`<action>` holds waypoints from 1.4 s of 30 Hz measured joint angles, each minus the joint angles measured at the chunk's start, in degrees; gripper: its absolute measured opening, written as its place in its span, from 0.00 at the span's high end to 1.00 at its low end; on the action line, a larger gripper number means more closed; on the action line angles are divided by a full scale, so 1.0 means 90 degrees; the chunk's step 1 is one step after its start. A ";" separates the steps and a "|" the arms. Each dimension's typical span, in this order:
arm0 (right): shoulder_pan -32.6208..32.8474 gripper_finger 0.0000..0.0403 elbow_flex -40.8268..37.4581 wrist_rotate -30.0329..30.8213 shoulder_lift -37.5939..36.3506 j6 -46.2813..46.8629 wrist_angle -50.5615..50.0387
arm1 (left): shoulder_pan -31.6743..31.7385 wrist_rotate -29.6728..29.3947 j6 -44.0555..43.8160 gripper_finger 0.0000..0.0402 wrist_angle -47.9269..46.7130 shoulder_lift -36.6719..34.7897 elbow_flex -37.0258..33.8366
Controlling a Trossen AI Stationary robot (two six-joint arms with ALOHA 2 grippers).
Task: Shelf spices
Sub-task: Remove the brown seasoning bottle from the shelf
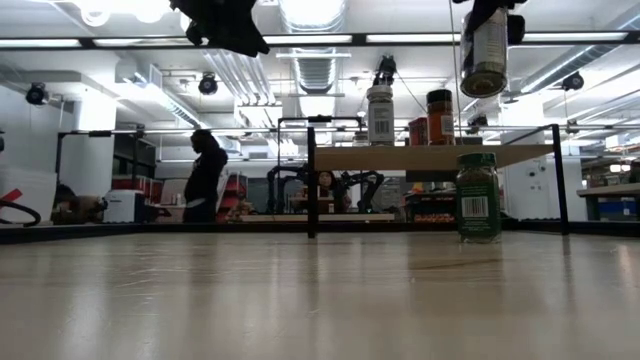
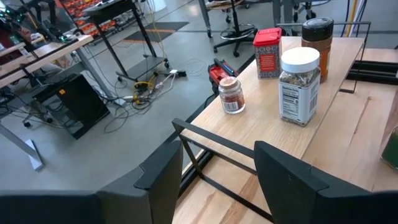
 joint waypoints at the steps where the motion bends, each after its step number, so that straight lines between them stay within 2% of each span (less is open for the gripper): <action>1: 0.0128 0.37 -0.0081 0.0003 0.0001 0.0069 0.0112 | 0.0000 0.0001 0.0000 0.53 0.0000 0.0000 0.0000; 6: 0.0705 0.34 -0.0480 0.0001 0.0045 0.0361 0.0340 | -0.0001 -0.0001 0.0000 0.52 0.0001 0.0000 0.0000; 15: 0.1642 0.37 -0.1176 0.0013 0.0104 0.0920 0.1029 | 0.0002 -0.0001 0.0000 0.53 0.0003 0.0000 0.0000; 20: 0.2176 0.34 -0.1389 0.0121 0.0104 0.1244 0.1401 | 0.0002 0.0000 -0.0002 0.54 0.0003 0.0000 0.0000; 27: 0.2827 0.37 -0.1667 0.0285 0.0107 0.1743 0.1971 | 0.0002 0.0001 -0.0002 0.52 0.0003 0.0000 0.0000; 35: 0.3343 0.35 -0.2045 0.0810 0.0109 0.2144 0.2243 | 0.0002 0.0002 -0.0019 0.53 0.0006 0.0000 0.0000; 42: 0.3653 0.36 -0.2682 0.0838 0.0109 0.2517 0.2913 | 0.0002 0.0002 -0.0022 0.55 0.0006 0.0000 0.0000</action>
